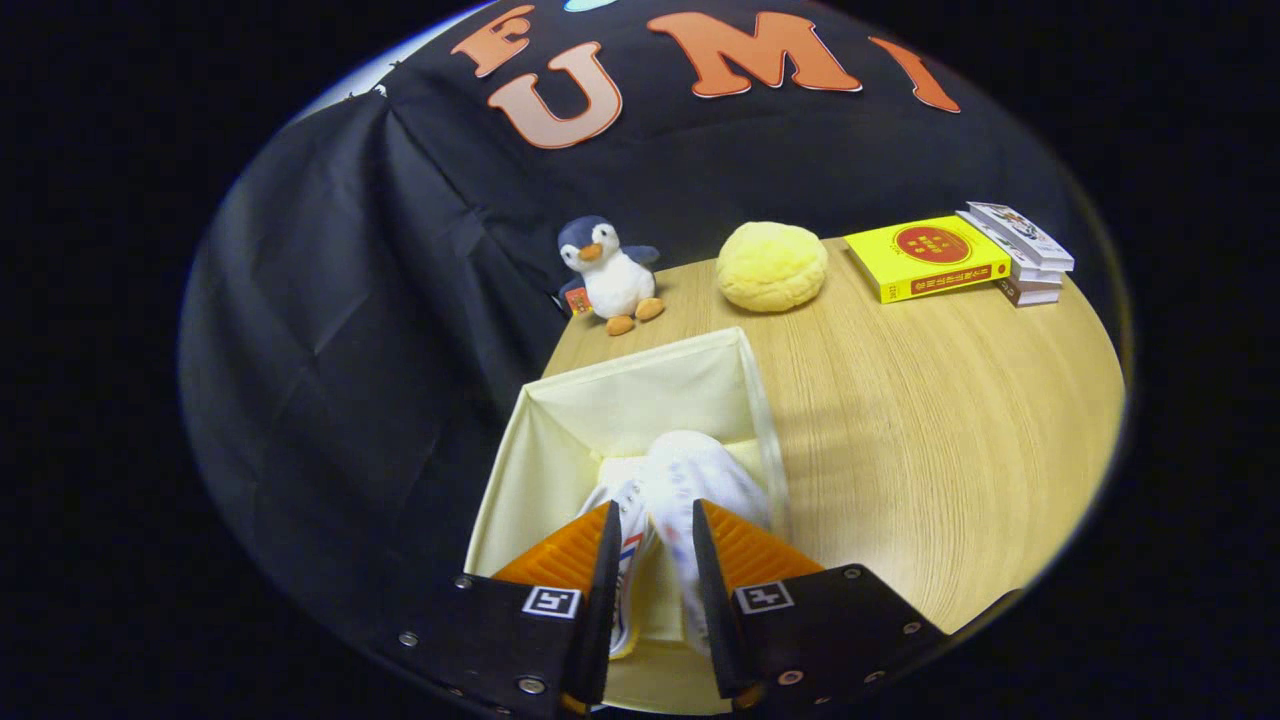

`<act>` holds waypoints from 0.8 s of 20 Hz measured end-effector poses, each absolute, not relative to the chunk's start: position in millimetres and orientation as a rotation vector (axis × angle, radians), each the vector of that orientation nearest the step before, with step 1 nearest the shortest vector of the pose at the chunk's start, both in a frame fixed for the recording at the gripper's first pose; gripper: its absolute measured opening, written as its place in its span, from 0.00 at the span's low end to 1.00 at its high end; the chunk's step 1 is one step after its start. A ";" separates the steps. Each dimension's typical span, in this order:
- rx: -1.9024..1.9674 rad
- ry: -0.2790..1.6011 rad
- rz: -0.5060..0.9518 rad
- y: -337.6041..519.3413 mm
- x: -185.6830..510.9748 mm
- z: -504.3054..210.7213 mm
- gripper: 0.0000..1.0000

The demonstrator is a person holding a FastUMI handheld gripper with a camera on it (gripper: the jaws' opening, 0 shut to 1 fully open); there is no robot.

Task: Open the storage box then place both shoes into the box .Put the left shoe in first, then the right shoe, with the right side of both shoes facing outward in a uniform manner.

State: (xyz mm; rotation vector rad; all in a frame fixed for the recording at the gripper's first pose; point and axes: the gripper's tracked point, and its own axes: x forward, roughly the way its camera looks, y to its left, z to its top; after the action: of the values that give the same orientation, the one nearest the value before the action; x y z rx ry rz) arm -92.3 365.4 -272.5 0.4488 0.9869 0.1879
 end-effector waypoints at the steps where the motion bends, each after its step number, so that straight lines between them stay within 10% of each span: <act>1: 0.436 0.966 0.199 361.4 -89.8 -264.0 0.45; 16: 0.283 0.538 0.170 206.2 -33.5 -146.1 0.93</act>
State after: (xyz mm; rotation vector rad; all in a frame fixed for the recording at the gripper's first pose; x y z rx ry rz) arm -33.5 206.2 -146.1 0.2831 0.5384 0.1696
